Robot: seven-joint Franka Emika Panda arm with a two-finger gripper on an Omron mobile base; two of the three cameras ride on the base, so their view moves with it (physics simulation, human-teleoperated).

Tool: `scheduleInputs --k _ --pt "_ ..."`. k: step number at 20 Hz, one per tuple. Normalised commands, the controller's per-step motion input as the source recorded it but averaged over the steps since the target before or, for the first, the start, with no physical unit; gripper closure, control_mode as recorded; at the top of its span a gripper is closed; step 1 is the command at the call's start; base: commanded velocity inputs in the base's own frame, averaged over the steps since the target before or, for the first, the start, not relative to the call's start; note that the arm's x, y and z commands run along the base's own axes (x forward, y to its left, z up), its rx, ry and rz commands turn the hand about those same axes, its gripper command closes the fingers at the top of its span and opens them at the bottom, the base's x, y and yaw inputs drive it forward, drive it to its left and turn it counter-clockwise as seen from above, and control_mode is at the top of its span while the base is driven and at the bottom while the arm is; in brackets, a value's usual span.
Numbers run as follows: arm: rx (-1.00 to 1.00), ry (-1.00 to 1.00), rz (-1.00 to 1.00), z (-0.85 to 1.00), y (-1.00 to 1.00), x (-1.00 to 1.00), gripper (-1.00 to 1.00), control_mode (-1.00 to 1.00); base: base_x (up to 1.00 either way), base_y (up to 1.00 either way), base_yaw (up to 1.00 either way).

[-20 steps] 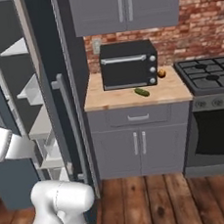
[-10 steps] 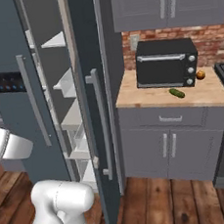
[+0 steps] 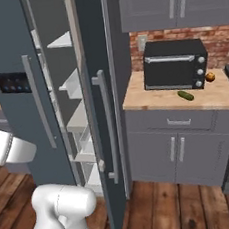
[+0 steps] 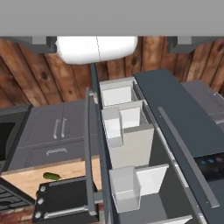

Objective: Place the beer on the top shelf of the fridge to keep it out of children's reach, and place the cucumber and orange on lower shelves for easy access.

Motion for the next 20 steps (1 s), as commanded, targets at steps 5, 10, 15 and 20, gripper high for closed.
scheduleInputs --k 5,10,15,20 --pt "0.00 0.00 0.00 0.00 0.00 0.00 -1.00 1.00 0.00 -1.00 -0.06" --pt "0.00 0.00 0.00 0.00 0.00 0.00 -1.00 1.00 -0.22 -1.00 -0.26" --pt "0.00 0.00 0.00 0.00 0.00 0.00 -1.00 1.00 -0.37 -1.00 -0.51" --pt "0.00 0.00 0.00 0.00 0.00 0.00 -1.00 1.00 0.00 -0.95 -0.76"
